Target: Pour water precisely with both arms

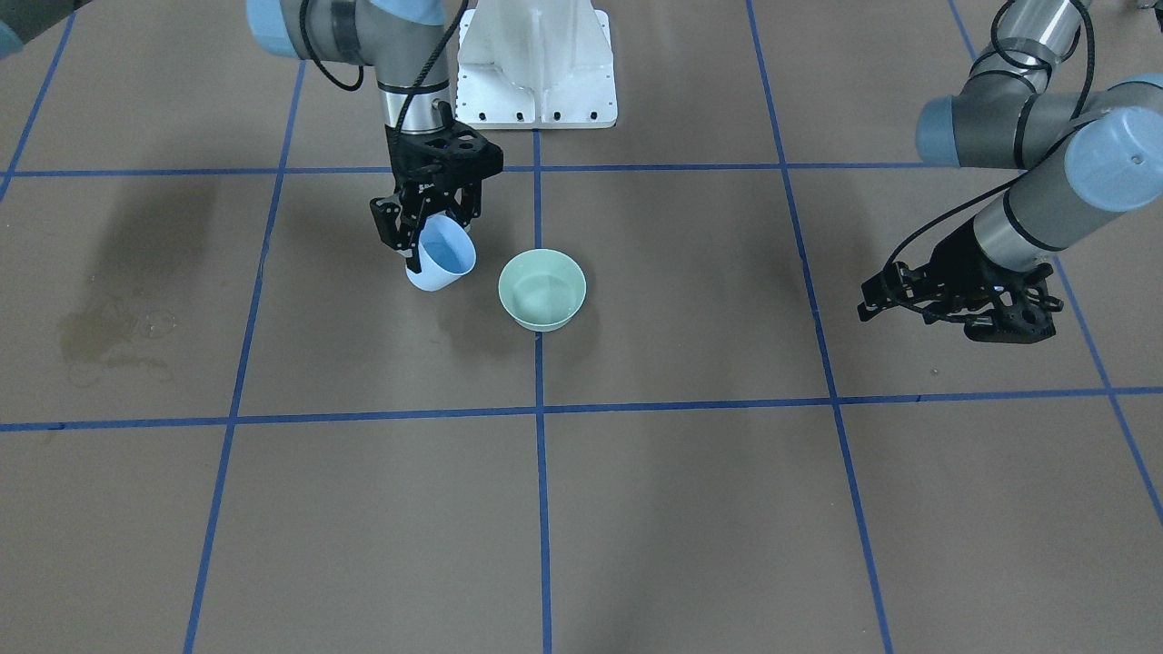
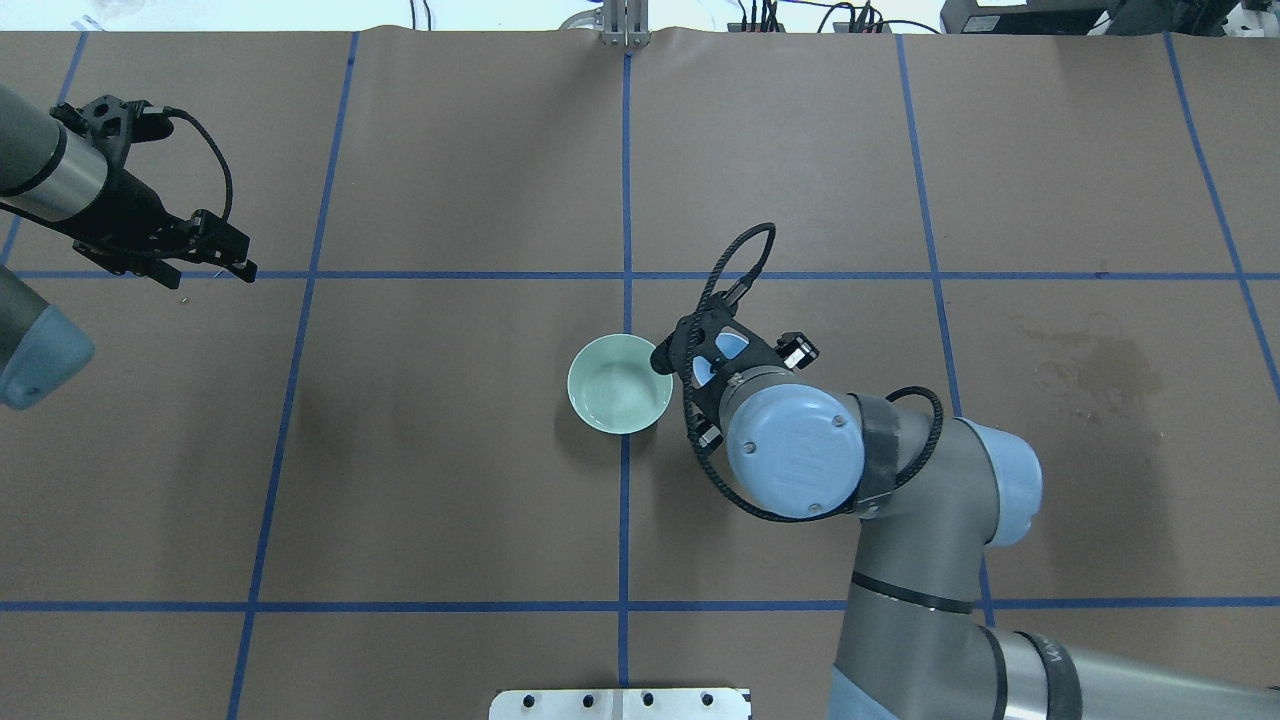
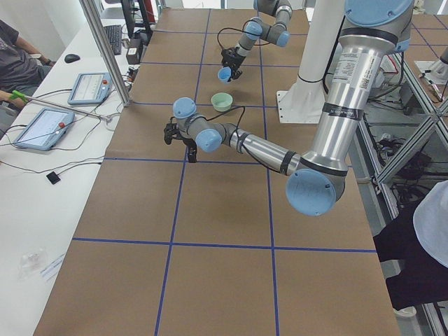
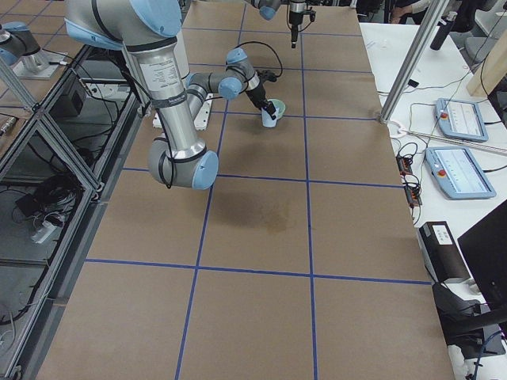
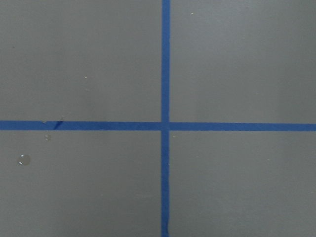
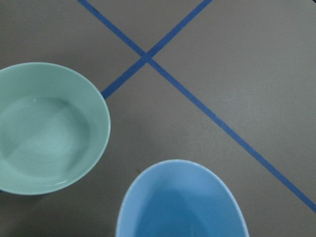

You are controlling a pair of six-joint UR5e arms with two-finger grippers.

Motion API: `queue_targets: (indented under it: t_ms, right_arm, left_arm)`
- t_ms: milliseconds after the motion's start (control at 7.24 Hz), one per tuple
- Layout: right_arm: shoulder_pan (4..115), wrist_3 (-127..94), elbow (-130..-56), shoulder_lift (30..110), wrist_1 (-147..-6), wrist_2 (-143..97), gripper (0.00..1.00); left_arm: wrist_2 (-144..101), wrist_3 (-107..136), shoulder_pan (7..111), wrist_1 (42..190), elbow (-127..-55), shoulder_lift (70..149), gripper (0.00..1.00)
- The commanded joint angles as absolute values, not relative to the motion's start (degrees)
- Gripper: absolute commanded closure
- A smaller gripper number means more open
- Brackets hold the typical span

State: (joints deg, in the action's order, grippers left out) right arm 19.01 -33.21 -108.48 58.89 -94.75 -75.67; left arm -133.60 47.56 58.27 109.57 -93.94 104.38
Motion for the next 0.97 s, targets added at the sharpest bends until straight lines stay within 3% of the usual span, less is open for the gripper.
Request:
queue_targets:
  t_ms: [0, 829]
  right_arm:
    - [17.93, -31.13, -105.83, 52.48, -104.74, -73.57, 0.54]
    - [17.41, -20.75, -93.01, 38.78, -120.56, -64.87, 0.59]
  left_arm:
    - [-133.59, 47.11, 58.36, 109.60, -93.34, 104.50, 0.01]
    - [-133.59, 47.20, 58.36, 109.60, -92.82, 104.33, 0.01]
